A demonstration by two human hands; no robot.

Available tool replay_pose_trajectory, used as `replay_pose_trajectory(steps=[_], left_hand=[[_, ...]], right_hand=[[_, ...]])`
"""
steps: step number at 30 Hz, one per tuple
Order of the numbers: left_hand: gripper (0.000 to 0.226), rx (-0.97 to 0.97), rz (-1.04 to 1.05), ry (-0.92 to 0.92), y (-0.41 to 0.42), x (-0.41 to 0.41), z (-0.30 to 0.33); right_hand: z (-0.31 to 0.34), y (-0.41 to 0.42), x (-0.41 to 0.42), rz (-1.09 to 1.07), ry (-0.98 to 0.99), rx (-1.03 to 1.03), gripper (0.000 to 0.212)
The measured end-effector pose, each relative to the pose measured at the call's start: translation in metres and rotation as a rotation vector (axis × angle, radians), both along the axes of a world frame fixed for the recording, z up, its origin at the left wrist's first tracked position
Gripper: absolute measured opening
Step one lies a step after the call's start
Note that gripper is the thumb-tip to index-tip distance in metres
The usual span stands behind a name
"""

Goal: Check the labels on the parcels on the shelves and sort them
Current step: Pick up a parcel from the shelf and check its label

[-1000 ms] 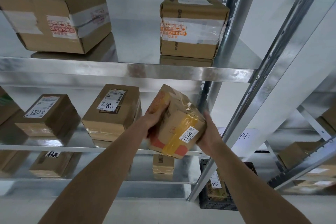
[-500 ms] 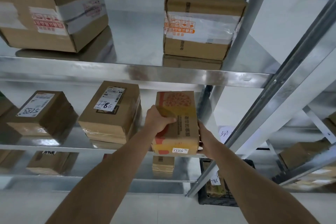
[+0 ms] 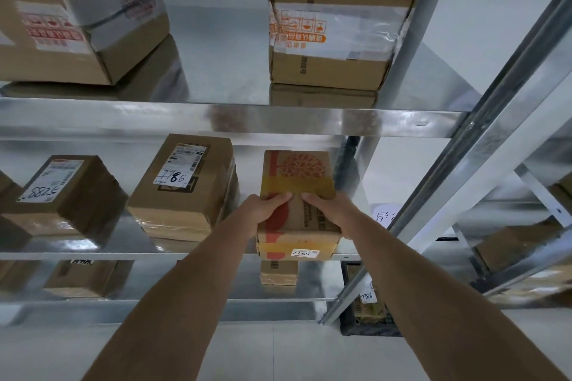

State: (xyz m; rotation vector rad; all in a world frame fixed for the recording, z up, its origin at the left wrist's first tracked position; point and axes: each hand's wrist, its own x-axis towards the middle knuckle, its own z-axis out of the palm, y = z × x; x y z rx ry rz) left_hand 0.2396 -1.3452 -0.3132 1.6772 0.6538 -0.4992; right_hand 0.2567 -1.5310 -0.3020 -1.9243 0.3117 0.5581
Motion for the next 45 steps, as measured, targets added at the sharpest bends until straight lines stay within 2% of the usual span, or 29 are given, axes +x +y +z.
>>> replay_pose_trajectory(steps=[4,9,14,17,20,23,26,30,32,33,36,38,40,43,45], left_hand=[[0.1,0.004,-0.036,0.046,0.002,0.001,-0.006],[0.115,0.044,-0.056,0.051,0.004,0.002,-0.01],[0.105,0.041,-0.05,0.048,0.005,0.001,-0.012],[0.111,0.029,-0.057,0.041,0.005,0.001,-0.013],[0.101,0.018,-0.046,0.028,0.006,0.003,-0.016],[0.113,0.003,-0.042,0.028,0.006,0.004,-0.018],[0.104,-0.023,-0.027,0.014,0.006,0.006,-0.02],[0.125,-0.033,-0.027,0.023,0.008,0.01,-0.025],[0.131,-0.028,-0.031,0.029,0.008,0.011,-0.025],[0.129,-0.022,-0.032,0.028,0.008,0.01,-0.024],[0.099,0.026,-0.033,0.007,0.004,0.006,-0.019],[0.089,0.04,-0.034,0.003,0.002,0.006,-0.021],[0.088,0.045,-0.045,-0.008,0.002,0.004,-0.02],[0.098,0.014,-0.045,-0.001,0.003,0.001,-0.018],[0.095,0.008,-0.047,-0.004,0.005,-0.002,-0.014]], right_hand=[[-0.004,-0.004,0.0,0.014,0.025,0.057,0.052],[-0.012,-0.005,0.004,0.03,-0.003,0.079,0.05],[-0.017,-0.006,0.007,0.021,0.026,0.121,0.058],[-0.016,-0.006,0.007,0.009,0.016,0.137,0.055],[-0.015,-0.006,0.006,-0.002,0.009,0.144,0.051],[-0.017,-0.005,0.007,-0.007,-0.004,0.139,0.054],[-0.017,-0.005,0.008,-0.005,-0.012,0.139,0.049],[-0.017,-0.005,0.009,0.009,-0.009,0.158,0.028],[-0.014,-0.005,0.007,0.006,-0.007,0.154,0.025],[-0.012,-0.005,0.006,0.004,-0.009,0.155,0.025],[-0.01,-0.004,0.003,0.003,-0.018,0.147,0.029],[-0.01,-0.004,0.002,0.012,-0.02,0.135,0.03],[-0.008,-0.003,-0.001,0.027,-0.026,0.113,0.04],[-0.007,-0.002,-0.004,0.018,0.0,0.064,0.061],[-0.005,-0.003,-0.005,0.004,0.021,0.074,0.067]])
